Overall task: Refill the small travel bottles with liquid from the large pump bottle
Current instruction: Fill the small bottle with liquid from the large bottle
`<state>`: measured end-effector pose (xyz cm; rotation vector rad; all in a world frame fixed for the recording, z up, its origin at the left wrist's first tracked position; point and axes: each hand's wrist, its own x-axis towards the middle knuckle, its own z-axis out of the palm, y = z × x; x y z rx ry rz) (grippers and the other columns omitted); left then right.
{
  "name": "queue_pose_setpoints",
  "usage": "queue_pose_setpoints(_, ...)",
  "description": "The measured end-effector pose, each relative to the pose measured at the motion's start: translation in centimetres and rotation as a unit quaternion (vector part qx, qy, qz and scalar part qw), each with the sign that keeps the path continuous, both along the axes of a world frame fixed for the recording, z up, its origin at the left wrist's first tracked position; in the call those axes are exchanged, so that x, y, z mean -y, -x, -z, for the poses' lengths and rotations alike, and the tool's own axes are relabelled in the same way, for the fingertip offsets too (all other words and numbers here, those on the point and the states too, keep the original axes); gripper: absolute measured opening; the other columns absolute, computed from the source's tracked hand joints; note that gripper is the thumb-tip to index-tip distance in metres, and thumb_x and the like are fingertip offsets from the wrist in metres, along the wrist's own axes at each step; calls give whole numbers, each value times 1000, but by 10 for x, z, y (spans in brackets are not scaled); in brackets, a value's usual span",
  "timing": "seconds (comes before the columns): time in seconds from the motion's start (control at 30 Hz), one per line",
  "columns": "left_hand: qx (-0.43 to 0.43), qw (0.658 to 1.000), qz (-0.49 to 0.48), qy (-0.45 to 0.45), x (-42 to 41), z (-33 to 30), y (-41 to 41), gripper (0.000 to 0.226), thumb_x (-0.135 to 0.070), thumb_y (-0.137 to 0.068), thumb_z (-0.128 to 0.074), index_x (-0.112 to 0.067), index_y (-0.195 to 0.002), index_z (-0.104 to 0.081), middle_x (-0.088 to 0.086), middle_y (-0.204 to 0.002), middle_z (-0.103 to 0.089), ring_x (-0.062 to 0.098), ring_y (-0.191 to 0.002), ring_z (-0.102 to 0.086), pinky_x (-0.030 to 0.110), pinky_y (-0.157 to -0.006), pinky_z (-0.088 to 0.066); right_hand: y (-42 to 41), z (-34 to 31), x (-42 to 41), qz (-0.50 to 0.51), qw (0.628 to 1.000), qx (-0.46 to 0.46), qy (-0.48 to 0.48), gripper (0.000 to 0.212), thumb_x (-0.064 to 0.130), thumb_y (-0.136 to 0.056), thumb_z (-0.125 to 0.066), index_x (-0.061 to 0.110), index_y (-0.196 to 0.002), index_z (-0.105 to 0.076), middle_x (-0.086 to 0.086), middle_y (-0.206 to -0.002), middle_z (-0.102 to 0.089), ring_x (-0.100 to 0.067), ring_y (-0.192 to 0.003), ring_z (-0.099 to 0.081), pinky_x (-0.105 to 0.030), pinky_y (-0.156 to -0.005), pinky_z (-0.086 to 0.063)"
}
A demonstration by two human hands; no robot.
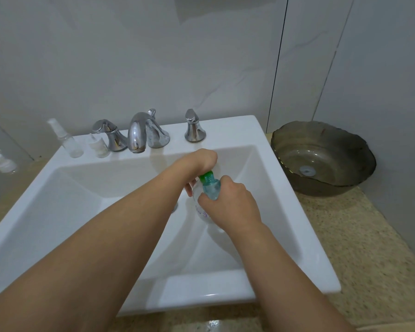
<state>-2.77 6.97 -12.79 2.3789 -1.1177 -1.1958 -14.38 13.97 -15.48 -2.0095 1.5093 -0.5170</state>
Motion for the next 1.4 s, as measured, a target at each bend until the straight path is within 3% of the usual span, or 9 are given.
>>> queue_pose_setpoints(0.1, 1, 1000, -9, -8, 2, 1, 1, 46, -21, -95, -30, 3, -119, -60, 27, -114, -66, 47, -93, -68, 60, -74, -60, 0, 1, 0, 3, 1000, -3, -6, 35, 45, -84, -55, 14, -96, -47, -4, -87, -57, -26, -79, -56, -34, -67, -45)
queue_pose_setpoints(0.4, 14, 1000, 5, -1, 3, 1, 1, 46, -25, -97, -30, 3, -120, -59, 28, -117, -65, 49, -93, -68, 52, -69, -62, -2, 1, 0, 2, 1000, -4, -1, 35, 46, -84, -56, 14, -97, -49, -4, -88, -59, -25, -80, -59, -36, -69, -49)
queue_pose_setpoints(0.53, 14, 1000, 13, 10, 2, 1, 0, 44, -26, -97, -31, 0, -121, -58, 23, -119, -65, 46, -96, -66, 57, -79, -60, -2, 0, -1, 5, 1000, 0, -2, 34, 45, -83, -56, 13, -94, -50, -4, -87, -58, -26, -80, -58, -34, -67, -46)
queue_pose_setpoints(0.77, -27, 997, 52, -42, -1, -21, -4, 66, -60, -92, -51, -4, -126, -61, 14, -110, -66, 38, -99, -65, 56, -92, -56, 0, -4, -2, 22, 999, 25, 21, 38, 49, -86, -55, 15, -101, -50, -1, -85, -55, -25, -82, -57, -34, -68, -45)
queue_pose_setpoints(0.9, -37, 997, 37, -55, -1, -19, -8, 73, -64, -90, -52, -3, -128, -60, 16, -108, -65, 42, -95, -67, 57, -85, -59, 0, -4, -1, 21, 999, 32, 27, 35, 47, -86, -55, 15, -98, -49, 1, -81, -52, -24, -79, -54, -33, -67, -42)
queue_pose_setpoints(1.0, -32, 998, 29, -54, 1, -15, -3, 69, -59, -94, -44, -3, -131, -58, 17, -113, -64, 45, -98, -65, 57, -80, -60, -1, -3, -1, 24, 999, 32, 19, 34, 46, -86, -55, 14, -98, -48, 2, -79, -49, -23, -77, -51, -32, -66, -40)
queue_pose_setpoints(1.17, -3, 999, 16, -30, 3, -11, 4, 48, -33, -100, -33, 0, -123, -60, 24, -115, -64, 48, -94, -66, 58, -76, -60, -2, -1, 0, 26, 999, 19, 6, 36, 46, -85, -55, 13, -97, -49, -3, -84, -55, -26, -80, -55, -34, -67, -44)
queue_pose_setpoints(1.4, 13, 1000, -4, -8, 2, -3, 7, 46, -19, -97, -27, 4, -119, -60, 30, -114, -64, 49, -92, -68, 56, -76, -61, -1, 1, 1, 18, 1000, -4, -6, 36, 47, -83, -57, 14, -97, -48, -4, -89, -59, -27, -83, -59, -37, -71, -49)
